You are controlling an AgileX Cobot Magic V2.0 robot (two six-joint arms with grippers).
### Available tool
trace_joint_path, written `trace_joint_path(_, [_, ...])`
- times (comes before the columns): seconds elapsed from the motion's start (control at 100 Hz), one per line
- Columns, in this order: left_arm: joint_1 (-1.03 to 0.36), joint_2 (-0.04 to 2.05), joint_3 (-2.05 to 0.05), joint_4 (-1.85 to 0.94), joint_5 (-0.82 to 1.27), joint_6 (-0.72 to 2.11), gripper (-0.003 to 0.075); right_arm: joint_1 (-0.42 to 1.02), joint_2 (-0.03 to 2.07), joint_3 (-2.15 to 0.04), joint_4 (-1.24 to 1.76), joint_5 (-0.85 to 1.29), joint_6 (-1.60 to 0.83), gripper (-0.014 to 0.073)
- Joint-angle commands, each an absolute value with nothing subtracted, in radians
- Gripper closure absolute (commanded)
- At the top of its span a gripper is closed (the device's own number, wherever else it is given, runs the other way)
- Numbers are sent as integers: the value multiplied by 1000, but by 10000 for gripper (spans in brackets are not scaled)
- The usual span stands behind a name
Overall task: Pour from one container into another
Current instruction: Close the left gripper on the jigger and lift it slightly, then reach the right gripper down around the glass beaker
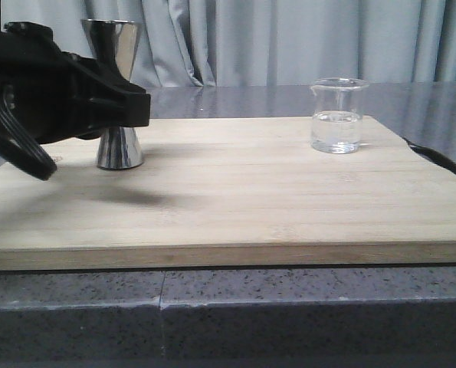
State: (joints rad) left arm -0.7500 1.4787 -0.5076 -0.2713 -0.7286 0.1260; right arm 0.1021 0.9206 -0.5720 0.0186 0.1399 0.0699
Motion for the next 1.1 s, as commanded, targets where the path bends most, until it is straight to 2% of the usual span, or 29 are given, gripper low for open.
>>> trace_joint_path(0.0, [-756,1454,-534,-247,-857,119,738,104,917,-605,8,48,64,666])
trace_joint_path(0.23, [-804,1454,-534,-176,-985,114,739,123,957,-605,-34,-45,64,666])
trace_joint_path(0.42, [-859,1454,-538,-176,-988,65,739,202,1027,-605,-135,-105,64,666])
trace_joint_path(0.69, [-861,1436,-538,-145,-990,14,739,240,1122,-605,-173,-176,64,650])
trace_joint_path(0.81, [-861,1429,-538,-138,-988,14,739,244,1138,-605,-173,-191,64,535])
trace_joint_path(1.0, [-859,1429,-538,-138,-951,14,739,244,1138,-605,-168,-205,68,161])
trace_joint_path(1.09, [-859,1429,-538,-138,-950,14,739,252,1138,-605,-144,-201,68,77])
